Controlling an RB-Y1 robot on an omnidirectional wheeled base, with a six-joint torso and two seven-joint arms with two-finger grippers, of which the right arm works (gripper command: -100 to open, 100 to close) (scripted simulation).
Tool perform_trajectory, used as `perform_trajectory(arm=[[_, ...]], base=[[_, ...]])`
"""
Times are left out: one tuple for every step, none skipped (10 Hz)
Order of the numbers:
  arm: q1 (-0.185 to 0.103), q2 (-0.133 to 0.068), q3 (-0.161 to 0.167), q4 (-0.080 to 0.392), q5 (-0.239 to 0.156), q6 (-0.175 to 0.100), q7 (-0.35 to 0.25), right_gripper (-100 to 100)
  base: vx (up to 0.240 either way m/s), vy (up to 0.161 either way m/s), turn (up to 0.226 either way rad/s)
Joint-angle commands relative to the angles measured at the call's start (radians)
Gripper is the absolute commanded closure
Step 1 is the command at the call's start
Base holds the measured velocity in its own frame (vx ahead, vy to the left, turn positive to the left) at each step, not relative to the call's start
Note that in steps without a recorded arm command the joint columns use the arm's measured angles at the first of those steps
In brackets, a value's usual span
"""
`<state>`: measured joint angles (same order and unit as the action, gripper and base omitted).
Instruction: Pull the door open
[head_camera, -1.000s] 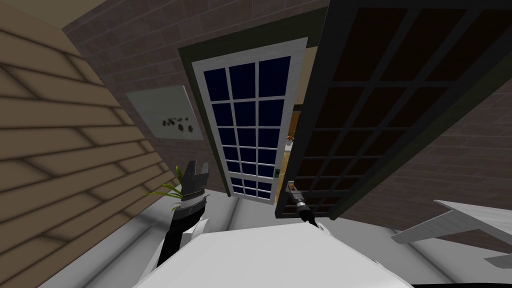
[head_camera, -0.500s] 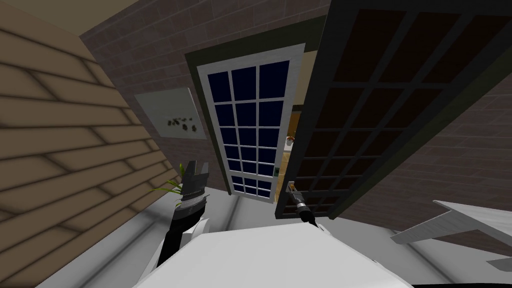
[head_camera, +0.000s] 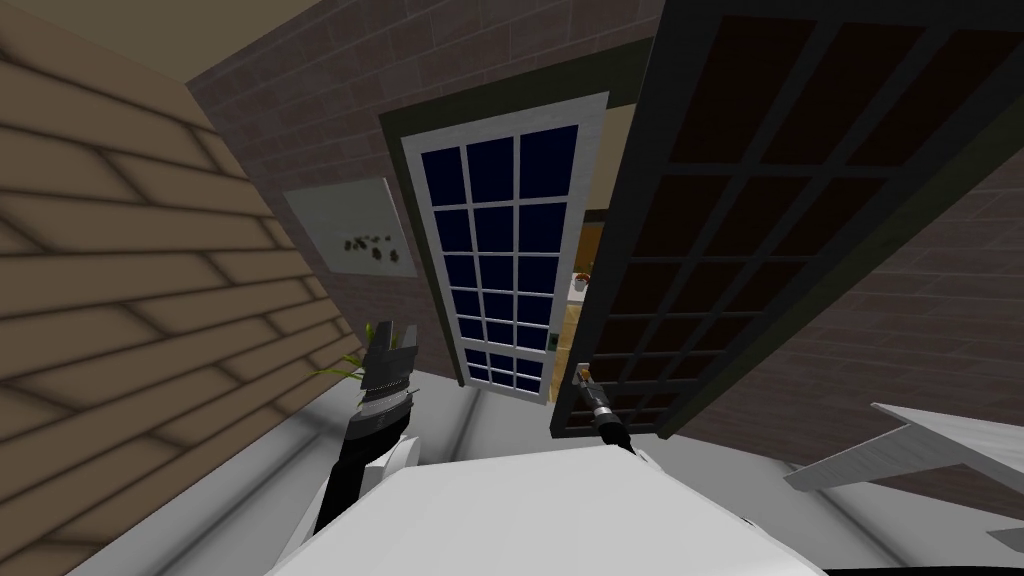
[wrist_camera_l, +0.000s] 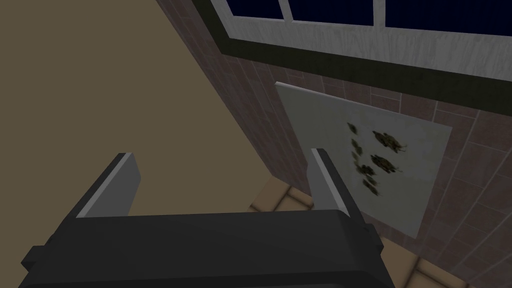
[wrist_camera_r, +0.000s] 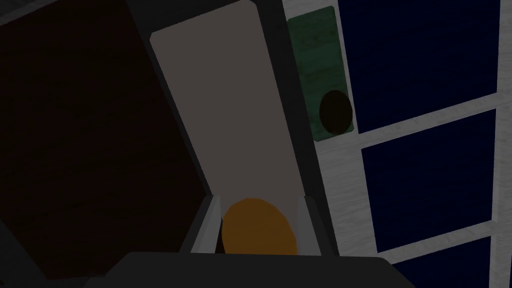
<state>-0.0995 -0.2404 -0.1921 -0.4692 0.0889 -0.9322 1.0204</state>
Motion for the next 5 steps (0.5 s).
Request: perform_trajectory(arm=[[0.012, -0.005, 0.0, -0.022, -0.009, 0.009, -0.05, 100], [0.012, -0.005, 0.0, -0.022, -0.009, 0.009, -0.051, 100], [0.013, -0.006, 0.003, -0.022, -0.015, 0.009, -0.086, 100], [0.014, -0.007, 0.006, -0.022, -0.021, 0.009, -0.114, 100], [0.014, -0.007, 0.006, -0.022, -0.021, 0.009, -0.122, 100]], base=[[-0.028, -0.014, 0.026], [-0.021, -0.005, 0.019], [-0.03, 0.002, 0.021], [-0.041, -0.01, 0.038], [-0.03, -0.013, 0.018]])
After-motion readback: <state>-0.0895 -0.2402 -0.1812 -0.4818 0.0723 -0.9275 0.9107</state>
